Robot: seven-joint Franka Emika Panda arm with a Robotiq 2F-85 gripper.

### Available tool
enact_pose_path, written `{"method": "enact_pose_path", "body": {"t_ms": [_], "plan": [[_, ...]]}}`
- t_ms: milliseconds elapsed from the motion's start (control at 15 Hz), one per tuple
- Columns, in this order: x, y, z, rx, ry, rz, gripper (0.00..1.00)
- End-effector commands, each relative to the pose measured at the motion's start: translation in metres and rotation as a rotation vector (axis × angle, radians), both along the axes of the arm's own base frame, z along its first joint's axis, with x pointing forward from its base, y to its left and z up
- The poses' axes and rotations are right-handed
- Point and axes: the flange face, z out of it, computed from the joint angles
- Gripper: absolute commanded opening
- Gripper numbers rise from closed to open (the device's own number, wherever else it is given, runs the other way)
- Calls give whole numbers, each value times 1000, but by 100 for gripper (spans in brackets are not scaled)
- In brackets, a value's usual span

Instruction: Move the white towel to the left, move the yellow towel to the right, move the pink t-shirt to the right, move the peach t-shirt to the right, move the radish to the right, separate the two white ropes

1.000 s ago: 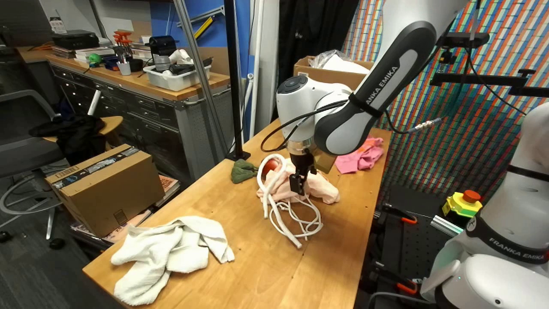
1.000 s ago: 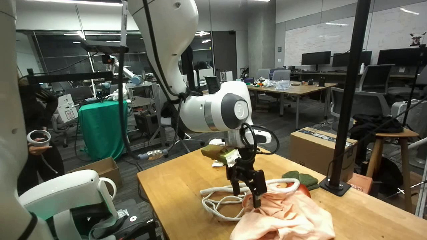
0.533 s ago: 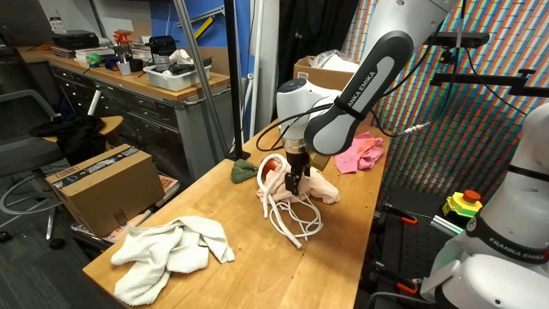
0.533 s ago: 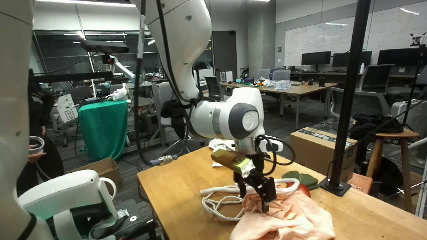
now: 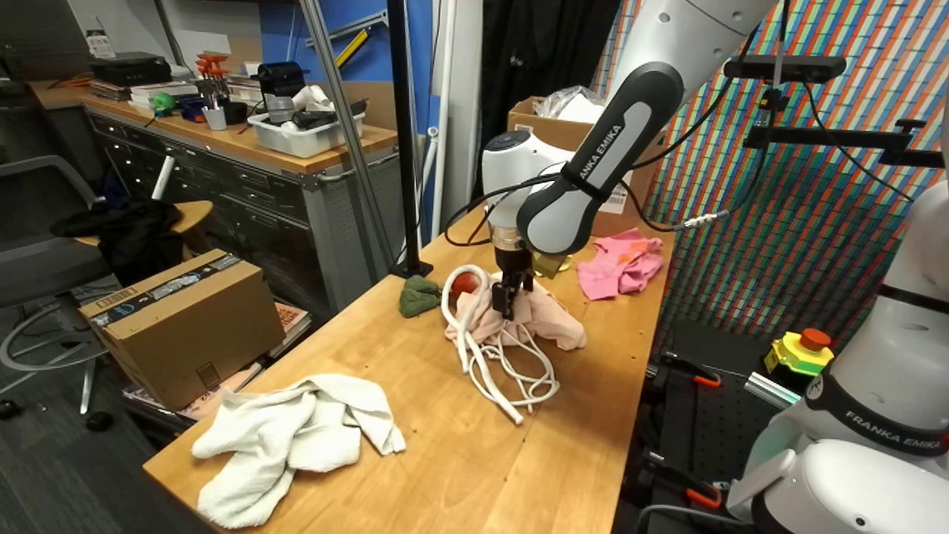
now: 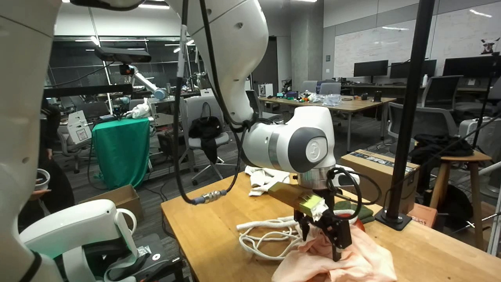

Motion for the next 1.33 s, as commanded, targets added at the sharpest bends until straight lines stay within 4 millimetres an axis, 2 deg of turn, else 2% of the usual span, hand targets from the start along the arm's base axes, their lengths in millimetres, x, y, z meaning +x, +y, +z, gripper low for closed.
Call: {"method": "enact_pose_path", "body": {"t_ms": [0, 400, 467, 533, 733, 933, 1133, 1267], "plan": [[12, -12, -10, 15, -2, 3, 100], [11, -15, -35, 25, 42, 4, 100], [11, -15, -37, 29, 46, 6, 75], [11, -14, -38, 31, 49, 7, 74], [11, -14, -38, 35, 54, 12, 49], [10, -14, -29, 30, 43, 16, 28], [7, -14, -9, 21, 27, 21, 6], [2, -13, 9, 16, 0, 28, 3]]}}
